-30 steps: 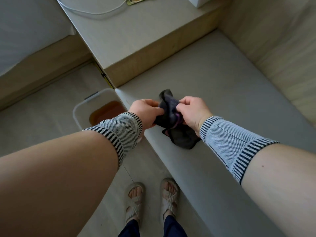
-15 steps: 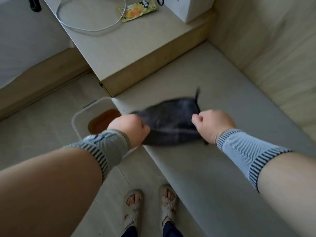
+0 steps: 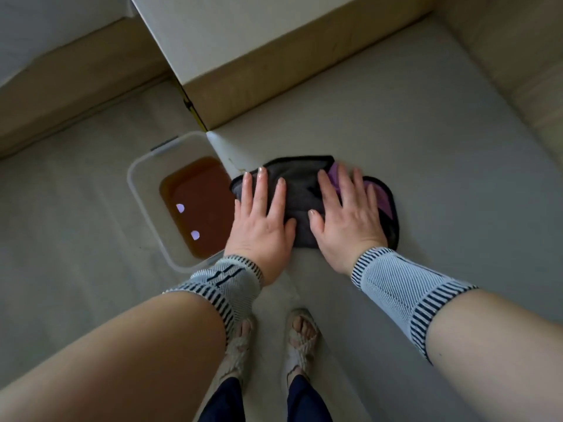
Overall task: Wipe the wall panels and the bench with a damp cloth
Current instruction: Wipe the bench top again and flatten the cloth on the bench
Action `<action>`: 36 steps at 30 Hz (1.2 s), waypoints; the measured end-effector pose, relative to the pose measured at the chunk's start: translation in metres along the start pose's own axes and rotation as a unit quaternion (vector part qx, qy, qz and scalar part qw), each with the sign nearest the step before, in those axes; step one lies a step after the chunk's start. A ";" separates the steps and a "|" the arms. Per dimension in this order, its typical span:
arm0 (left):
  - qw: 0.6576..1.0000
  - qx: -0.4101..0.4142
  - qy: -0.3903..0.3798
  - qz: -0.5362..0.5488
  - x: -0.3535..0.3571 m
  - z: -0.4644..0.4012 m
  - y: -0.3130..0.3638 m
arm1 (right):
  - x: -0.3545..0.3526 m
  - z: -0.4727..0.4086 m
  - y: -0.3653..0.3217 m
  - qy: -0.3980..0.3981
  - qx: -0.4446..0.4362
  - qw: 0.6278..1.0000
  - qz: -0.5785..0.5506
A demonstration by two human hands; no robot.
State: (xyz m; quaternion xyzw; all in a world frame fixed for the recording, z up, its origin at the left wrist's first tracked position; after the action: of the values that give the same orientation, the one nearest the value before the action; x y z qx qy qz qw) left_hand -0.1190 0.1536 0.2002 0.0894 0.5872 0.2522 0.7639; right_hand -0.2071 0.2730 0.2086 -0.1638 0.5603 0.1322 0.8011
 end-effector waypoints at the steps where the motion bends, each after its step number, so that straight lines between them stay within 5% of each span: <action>1: 1.000 -0.006 0.015 -0.004 -0.006 -0.006 -0.007 | -0.003 -0.010 -0.009 0.002 -0.013 1.000 0.006; 8: 0.992 -0.114 0.045 -0.022 -0.055 -0.053 -0.052 | -0.032 -0.099 -0.078 0.063 -0.077 0.993 0.070; 14: 0.978 -0.168 0.067 0.103 -0.039 -0.046 -0.028 | -0.016 -0.070 -0.053 0.101 -0.011 0.995 -0.013; 21: 0.996 -0.076 -0.052 0.020 -0.009 0.001 0.015 | -0.013 -0.014 0.004 0.086 -0.012 0.993 -0.081; 29: 0.965 0.002 -0.238 -0.106 -0.011 0.047 0.062 | -0.026 0.050 0.053 0.005 0.074 0.986 -0.151; 33: 0.988 0.035 -0.146 -0.033 -0.052 0.014 0.073 | -0.065 0.046 0.052 -0.036 0.179 0.957 -0.225; 36: 0.986 0.090 -0.134 0.036 -0.080 -0.007 0.097 | -0.100 0.053 0.050 -0.028 0.173 0.945 -0.277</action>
State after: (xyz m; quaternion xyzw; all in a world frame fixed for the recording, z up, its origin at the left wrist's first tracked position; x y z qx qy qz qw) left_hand -0.1670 0.1962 0.3082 0.2122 0.4961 0.2110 0.8151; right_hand -0.2156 0.3375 0.3140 -0.1673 0.4849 -0.1892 0.8373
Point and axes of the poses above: each hand's wrist, its own z-axis away from the middle knuckle, its own x-axis out of the palm, y = z × x, the point moved 2 cm from there along -z, towards the middle knuckle, and after that the axes turned 12 degrees about x, right-handed, at the moved point
